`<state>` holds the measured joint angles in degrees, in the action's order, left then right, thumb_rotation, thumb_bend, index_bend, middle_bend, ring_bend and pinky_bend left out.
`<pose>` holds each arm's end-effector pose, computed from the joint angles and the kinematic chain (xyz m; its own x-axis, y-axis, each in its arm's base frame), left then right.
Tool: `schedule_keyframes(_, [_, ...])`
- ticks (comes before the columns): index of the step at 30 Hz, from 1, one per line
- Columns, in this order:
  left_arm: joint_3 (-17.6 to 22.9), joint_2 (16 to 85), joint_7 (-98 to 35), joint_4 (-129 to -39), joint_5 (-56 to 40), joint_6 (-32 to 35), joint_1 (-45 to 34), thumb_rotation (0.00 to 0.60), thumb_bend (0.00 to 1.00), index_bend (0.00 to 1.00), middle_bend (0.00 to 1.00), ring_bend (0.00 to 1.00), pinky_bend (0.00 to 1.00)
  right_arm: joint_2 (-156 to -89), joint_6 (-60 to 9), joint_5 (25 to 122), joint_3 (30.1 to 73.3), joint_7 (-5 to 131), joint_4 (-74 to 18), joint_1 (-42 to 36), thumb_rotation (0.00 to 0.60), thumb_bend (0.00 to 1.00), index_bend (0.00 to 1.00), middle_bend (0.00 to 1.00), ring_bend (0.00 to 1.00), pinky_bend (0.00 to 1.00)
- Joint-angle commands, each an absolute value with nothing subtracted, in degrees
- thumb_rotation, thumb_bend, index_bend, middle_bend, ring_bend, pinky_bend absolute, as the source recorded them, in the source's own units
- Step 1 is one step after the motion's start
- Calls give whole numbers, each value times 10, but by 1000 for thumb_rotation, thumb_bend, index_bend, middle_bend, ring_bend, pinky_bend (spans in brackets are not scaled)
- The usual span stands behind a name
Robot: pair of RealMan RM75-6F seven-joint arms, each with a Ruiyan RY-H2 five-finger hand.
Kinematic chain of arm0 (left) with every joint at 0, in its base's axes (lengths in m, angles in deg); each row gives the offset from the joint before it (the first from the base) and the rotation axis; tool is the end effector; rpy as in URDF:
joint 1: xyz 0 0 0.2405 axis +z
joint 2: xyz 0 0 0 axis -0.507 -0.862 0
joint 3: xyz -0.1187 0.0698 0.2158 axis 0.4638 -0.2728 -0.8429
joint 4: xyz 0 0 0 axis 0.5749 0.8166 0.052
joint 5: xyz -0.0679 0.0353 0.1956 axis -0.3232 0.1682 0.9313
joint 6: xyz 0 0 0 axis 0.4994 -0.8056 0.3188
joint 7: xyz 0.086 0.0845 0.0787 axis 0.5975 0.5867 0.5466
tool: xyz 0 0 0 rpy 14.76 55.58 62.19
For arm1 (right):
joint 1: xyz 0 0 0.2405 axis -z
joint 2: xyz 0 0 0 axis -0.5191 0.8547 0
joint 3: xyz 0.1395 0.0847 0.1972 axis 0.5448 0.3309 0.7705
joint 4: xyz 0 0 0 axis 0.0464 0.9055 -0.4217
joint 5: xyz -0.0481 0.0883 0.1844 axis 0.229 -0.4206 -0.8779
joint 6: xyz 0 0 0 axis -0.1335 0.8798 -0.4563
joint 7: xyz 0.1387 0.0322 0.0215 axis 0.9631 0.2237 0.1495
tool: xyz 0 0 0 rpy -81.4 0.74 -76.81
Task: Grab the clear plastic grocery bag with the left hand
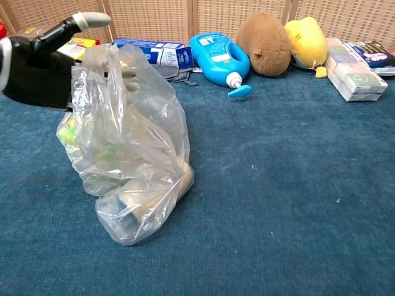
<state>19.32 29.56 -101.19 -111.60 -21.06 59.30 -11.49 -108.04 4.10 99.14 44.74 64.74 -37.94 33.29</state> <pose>-0.1366 0.3344 0.0596 -0.8804 0.4312 0.1973 0.4641 0.6984 0.5449 -0.3354 -0.1433 0.1663 0.4148 0.1110 0.9031 -0.9099 0.0571 0.4109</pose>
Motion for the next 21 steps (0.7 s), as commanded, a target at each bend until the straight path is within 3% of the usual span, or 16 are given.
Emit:
schedule_keyframes(1, [202, 319, -1020, -1112, -241, 584, -117, 207, 150, 268, 381, 327, 460, -1080, 41, 992, 448, 649, -378, 333, 600, 307, 431, 439, 430, 384])
schedule_keyframes(6, [228, 353, -1021, -1109, -266, 572, -109, 205, 179, 268, 381, 328, 460, -1081, 44, 993, 448, 653, -376, 334, 599, 307, 432, 439, 430, 381])
schedule_keyframes(11, [268, 384, -1022, -1107, -279, 589, -84, 207, 292, 269, 381, 336, 460, -1080, 45, 993, 448, 656, -376, 335, 600, 307, 433, 439, 430, 380])
schedule_keyframes(21, [396, 472, -996, -1081, -308, 663, 9, 218, 350, 276, 382, 436, 535, -1080, 42, 995, 450, 657, -376, 333, 599, 307, 433, 439, 430, 380])
